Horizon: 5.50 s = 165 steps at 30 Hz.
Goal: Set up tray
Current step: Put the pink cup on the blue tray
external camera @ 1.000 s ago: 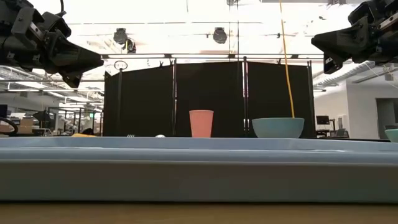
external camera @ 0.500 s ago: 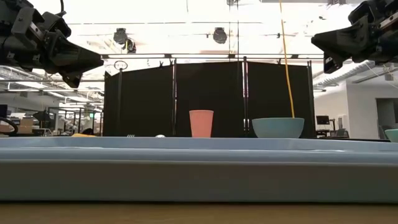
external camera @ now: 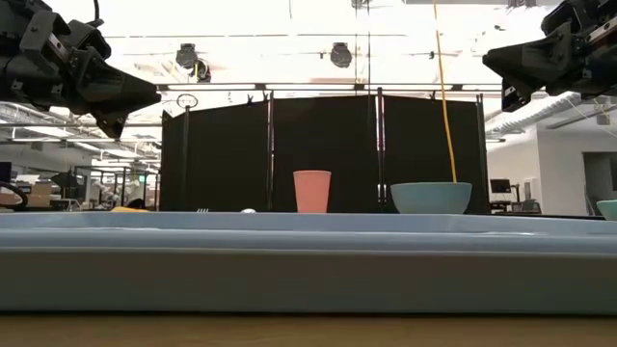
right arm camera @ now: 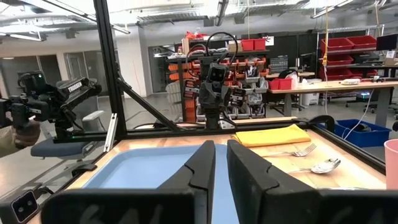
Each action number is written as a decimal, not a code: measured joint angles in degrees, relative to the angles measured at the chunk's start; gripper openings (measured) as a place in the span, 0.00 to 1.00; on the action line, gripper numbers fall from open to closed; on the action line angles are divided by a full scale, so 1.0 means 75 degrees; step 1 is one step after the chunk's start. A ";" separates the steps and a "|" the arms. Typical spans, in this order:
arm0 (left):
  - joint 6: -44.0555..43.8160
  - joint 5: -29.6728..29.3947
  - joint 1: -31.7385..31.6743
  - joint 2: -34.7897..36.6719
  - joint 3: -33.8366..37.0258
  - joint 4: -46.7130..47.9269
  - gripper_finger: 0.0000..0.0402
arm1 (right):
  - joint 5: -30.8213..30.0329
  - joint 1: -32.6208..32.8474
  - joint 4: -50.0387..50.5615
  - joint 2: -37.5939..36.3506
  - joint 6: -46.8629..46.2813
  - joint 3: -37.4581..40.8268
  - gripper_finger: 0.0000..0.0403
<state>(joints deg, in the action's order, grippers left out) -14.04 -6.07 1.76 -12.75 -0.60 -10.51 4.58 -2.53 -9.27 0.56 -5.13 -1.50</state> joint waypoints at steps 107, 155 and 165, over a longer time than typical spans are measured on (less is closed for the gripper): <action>-0.0157 -0.0927 -0.0188 0.0001 -0.0006 0.0985 0.22 | -0.1993 -0.4251 0.5047 1.5667 -0.0041 -1.3103 0.45; -0.0153 -0.0921 -0.0189 0.0003 -0.0006 0.0983 0.22 | -0.1309 -0.3865 0.4018 1.5201 0.0417 -1.2034 0.00; -0.0094 -0.0921 -0.0187 0.0002 -0.0003 0.0977 0.22 | -0.1357 -0.2300 0.4872 1.3813 0.0985 -1.2021 0.00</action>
<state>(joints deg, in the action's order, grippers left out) -14.74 -12.97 0.36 -12.74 -0.62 -3.18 -5.60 -19.78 27.27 104.16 2.26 -91.66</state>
